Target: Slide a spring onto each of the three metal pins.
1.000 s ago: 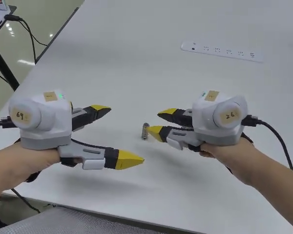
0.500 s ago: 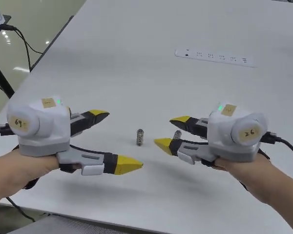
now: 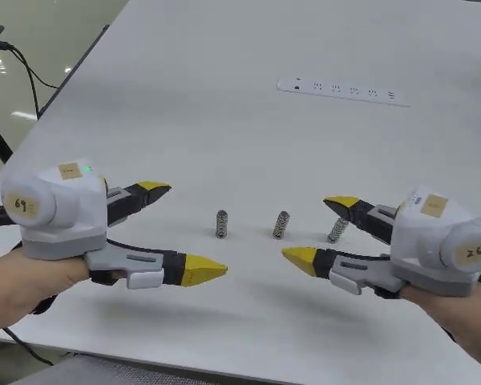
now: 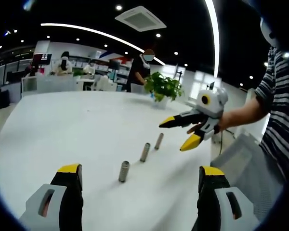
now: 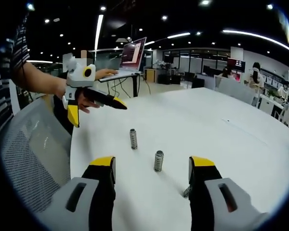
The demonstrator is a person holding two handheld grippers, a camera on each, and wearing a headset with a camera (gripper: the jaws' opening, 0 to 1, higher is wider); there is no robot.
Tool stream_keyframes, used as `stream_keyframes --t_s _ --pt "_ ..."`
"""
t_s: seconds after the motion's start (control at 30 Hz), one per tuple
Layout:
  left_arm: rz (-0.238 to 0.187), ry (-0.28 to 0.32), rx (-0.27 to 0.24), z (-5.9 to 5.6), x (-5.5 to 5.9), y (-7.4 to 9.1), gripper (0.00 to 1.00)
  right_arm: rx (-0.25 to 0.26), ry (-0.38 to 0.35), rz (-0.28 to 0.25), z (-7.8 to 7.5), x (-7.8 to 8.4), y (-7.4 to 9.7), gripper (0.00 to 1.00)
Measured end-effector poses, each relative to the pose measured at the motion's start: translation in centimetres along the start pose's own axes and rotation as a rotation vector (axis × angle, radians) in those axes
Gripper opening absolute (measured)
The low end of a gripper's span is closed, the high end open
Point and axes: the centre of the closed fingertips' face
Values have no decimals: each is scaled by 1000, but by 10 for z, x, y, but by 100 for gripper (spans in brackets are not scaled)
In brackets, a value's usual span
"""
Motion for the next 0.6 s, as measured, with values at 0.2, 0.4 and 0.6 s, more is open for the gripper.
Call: stream_keyframes --t_s 0.2,0.4,0.6 --pt "-3 -8 -2 -1 -1 2 98 27 -27 -5 -9 16 17 71" --pt "-7 0 -16 2 -1 6 98 66 -84 -16 -18 27 32 81" --pt "-29 10 -36 4 -3 9 98 81 -136 -40 -22 31 42 94"
Point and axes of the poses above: the centre of the closed fingertips' face, and the gripper's own axes: y roughly backward along the fingers, z roughly to its left, x roughly out of its underside, and after that the axes turned 2 degrees about -x, right-handed
